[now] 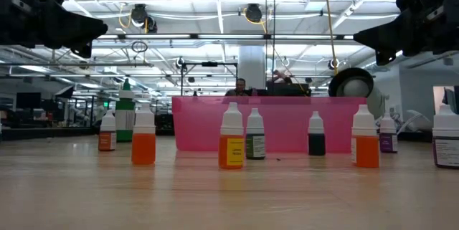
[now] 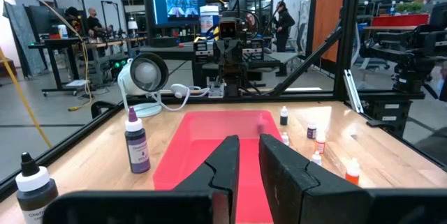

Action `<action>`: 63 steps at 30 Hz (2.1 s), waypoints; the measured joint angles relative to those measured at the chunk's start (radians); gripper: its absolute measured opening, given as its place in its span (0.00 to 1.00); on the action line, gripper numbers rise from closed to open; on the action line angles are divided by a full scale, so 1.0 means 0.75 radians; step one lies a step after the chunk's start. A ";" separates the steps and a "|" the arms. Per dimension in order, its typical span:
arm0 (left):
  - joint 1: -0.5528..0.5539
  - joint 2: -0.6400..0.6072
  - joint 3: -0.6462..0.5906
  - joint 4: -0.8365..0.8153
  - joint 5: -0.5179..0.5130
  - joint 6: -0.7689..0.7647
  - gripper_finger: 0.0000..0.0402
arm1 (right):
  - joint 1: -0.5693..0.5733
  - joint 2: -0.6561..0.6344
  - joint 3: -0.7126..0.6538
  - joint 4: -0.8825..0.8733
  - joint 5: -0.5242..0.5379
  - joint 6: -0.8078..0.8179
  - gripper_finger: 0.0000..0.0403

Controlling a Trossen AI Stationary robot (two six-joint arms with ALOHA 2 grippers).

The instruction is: Pick & Place food coloring

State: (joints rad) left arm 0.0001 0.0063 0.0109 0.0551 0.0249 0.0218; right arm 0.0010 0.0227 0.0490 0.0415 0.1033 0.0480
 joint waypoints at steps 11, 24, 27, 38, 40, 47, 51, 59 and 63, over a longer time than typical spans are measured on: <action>0.000 0.000 0.000 0.000 0.000 0.000 0.15 | 0.002 0.000 0.000 0.086 -0.054 0.294 0.00; 0.000 0.000 0.000 0.000 0.000 0.000 0.15 | 0.002 0.017 0.000 0.136 0.035 0.975 0.00; 0.000 0.000 0.000 0.000 0.000 0.000 0.15 | 0.002 0.018 0.000 0.137 0.036 0.988 0.00; 0.000 0.000 0.000 0.000 0.000 0.000 0.15 | 0.001 0.024 0.001 0.172 -0.036 0.703 0.00; 0.000 0.000 0.000 0.000 0.000 0.000 0.15 | 0.001 0.036 0.023 0.227 -0.120 0.682 0.00; 0.000 0.000 0.000 0.000 0.000 0.000 0.15 | 0.097 0.329 0.346 0.153 -0.235 0.635 0.01; 0.000 0.000 0.000 -0.001 0.000 0.000 0.15 | 0.205 0.741 0.692 -0.202 -0.191 0.626 0.00; 0.000 0.000 0.000 0.000 0.000 0.000 0.15 | 0.502 1.573 1.455 -1.404 -0.142 1.049 0.00; 0.000 0.000 0.000 -0.001 0.000 0.000 0.15 | 0.664 1.820 1.670 -1.815 -0.145 1.378 0.00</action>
State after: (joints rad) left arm -0.0002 0.0063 0.0109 0.0544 0.0250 0.0216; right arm 0.4986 1.3876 1.3017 -1.3197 -0.0053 1.0812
